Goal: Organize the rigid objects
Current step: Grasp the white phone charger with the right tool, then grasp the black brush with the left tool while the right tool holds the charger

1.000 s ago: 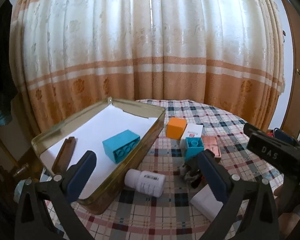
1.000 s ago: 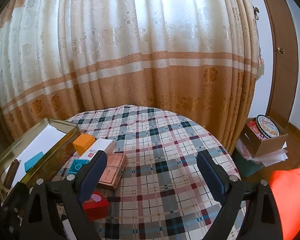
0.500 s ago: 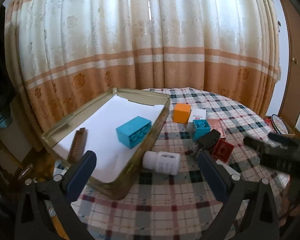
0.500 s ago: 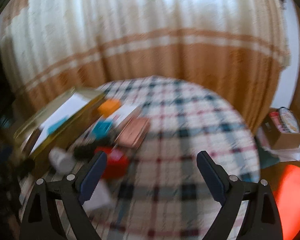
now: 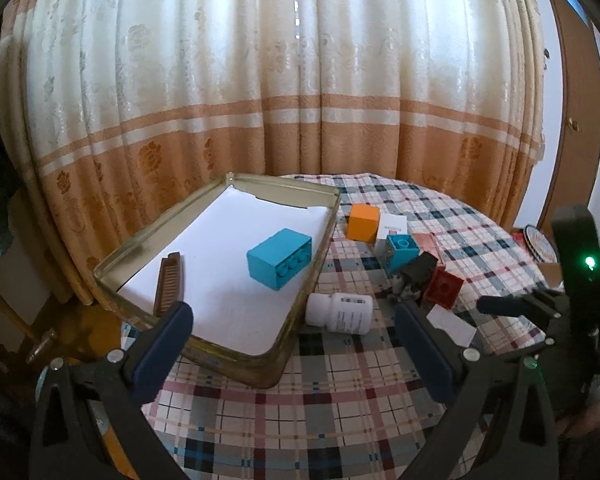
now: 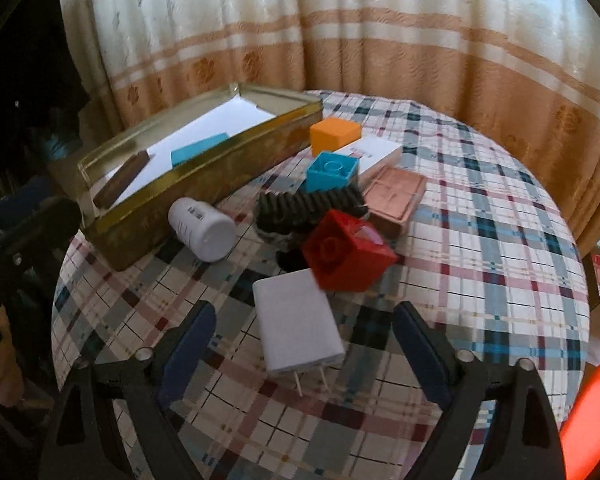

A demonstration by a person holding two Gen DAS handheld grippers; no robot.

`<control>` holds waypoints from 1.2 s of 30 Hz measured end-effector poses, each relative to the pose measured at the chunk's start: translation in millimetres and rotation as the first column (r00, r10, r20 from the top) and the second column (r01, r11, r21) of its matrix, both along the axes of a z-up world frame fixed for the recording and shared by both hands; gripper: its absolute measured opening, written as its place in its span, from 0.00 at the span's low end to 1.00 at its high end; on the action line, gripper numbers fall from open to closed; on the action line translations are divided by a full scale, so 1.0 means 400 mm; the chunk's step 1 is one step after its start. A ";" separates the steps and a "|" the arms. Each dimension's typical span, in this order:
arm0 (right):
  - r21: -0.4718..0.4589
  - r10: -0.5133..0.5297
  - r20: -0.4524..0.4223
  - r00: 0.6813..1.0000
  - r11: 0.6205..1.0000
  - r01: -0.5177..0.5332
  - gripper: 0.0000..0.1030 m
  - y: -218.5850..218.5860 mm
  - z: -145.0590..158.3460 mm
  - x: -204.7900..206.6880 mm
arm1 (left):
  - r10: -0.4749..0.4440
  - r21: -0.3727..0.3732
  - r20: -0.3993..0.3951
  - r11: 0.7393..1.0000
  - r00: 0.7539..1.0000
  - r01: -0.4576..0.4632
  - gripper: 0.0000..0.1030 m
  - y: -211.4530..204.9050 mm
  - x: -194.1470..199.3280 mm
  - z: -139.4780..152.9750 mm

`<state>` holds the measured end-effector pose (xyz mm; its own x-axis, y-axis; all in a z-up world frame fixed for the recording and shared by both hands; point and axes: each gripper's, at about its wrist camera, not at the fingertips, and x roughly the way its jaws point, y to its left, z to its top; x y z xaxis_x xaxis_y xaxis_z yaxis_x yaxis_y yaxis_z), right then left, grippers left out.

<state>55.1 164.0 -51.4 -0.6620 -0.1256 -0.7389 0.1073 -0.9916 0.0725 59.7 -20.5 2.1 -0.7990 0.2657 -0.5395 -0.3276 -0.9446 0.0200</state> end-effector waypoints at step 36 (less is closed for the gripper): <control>-0.105 -0.183 0.005 0.983 0.978 0.182 0.42 0.157 0.002 0.018 | 0.041 -0.155 0.289 0.988 0.957 0.004 0.77 0.249 -0.122 -0.106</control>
